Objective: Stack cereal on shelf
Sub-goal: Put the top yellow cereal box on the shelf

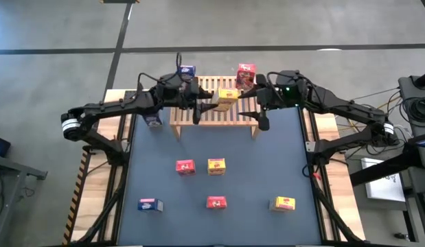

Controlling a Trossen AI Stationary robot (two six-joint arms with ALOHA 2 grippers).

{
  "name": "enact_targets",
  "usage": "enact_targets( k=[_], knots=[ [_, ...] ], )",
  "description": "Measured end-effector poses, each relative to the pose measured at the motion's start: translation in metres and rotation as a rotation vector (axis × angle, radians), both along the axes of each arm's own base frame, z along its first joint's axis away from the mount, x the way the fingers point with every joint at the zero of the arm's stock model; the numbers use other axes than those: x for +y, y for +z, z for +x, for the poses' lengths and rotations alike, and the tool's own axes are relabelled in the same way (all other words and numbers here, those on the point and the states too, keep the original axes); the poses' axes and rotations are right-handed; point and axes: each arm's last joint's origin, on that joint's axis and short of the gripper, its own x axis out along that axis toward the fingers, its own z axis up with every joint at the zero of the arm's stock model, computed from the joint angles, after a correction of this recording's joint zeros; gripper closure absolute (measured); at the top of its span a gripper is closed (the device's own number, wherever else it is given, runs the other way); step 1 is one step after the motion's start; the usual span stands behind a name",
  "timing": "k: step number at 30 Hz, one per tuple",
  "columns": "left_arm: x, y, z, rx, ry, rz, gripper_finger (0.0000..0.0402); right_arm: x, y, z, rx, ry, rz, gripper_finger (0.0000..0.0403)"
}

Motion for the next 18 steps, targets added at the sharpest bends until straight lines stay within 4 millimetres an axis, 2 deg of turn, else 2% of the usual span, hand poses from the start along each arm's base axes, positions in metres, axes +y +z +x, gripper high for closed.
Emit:
enact_targets(
  k=[5,12,18],
  knots=[
    [0.022,0.004,-0.008,-0.08,-0.018,0.016,0.0239,0.003,-0.006,-0.007,-0.053,0.001,-0.016,0.0146],
    [0.041,-0.011,-0.005,-0.113,-0.037,-0.011,0.0239,0.004,-0.017,-0.01,-0.128,-0.002,-0.038,0.0145],
    [0.045,-0.028,0.004,-0.109,-0.048,-0.022,0.0239,0.004,-0.023,-0.013,-0.161,-0.01,-0.052,0.0148]
  ],
)
